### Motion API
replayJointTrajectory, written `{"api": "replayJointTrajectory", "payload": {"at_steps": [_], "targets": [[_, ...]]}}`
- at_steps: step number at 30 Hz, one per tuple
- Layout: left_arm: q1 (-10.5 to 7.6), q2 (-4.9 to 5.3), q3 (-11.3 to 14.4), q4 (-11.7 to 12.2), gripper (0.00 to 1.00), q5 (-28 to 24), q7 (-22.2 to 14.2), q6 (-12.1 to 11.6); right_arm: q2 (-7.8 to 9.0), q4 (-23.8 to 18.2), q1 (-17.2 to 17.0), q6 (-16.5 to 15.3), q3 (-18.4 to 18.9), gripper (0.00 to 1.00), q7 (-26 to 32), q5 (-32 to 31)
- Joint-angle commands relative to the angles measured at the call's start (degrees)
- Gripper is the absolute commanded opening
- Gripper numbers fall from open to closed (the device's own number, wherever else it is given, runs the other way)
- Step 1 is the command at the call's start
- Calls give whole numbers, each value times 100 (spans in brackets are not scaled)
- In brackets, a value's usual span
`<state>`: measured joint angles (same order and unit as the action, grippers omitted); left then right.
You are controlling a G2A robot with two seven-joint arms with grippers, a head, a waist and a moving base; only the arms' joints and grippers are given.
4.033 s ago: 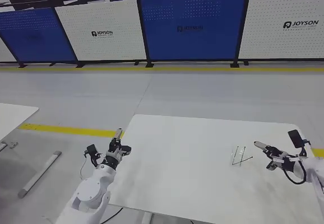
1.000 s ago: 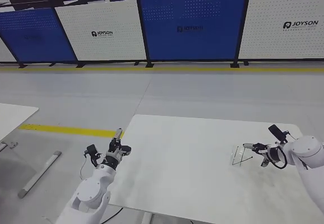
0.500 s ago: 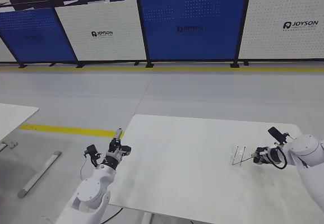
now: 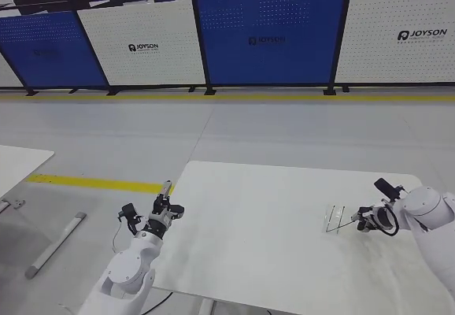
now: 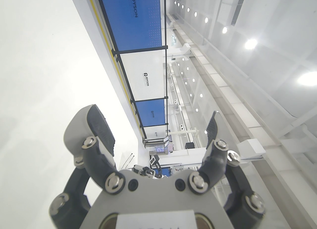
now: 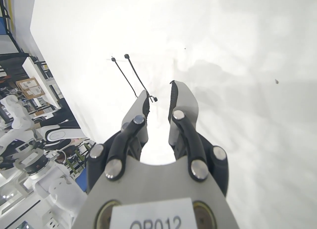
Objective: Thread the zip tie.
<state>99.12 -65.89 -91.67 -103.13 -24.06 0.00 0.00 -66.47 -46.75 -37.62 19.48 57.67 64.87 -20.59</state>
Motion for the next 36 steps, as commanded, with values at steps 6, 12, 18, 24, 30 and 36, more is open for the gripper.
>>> {"api": "replayJointTrajectory", "payload": {"at_steps": [6, 12, 18, 24, 30, 36], "targets": [[0, 0, 0, 0, 100, 0, 0, 0, -92, 137, 120, 0, -130, 19, 44, -52], [0, 0, 0, 0, 100, 0, 0, 0, -148, 240, 204, 0, -186, 22, 57, -80], [0, 0, 0, 0, 100, 0, 0, 0, -178, 287, 251, 0, -198, 0, 81, -108], [0, 0, 0, 0, 100, 0, 0, 0, -195, 320, 268, 0, -197, 0, 91, -162], [0, 0, 0, 0, 100, 0, 0, 0, -188, 272, 258, 0, -154, 0, 103, -259], [0, 0, 0, 0, 100, 0, 0, 0, -168, 176, 215, 0, -86, 0, 171, -372]]}}
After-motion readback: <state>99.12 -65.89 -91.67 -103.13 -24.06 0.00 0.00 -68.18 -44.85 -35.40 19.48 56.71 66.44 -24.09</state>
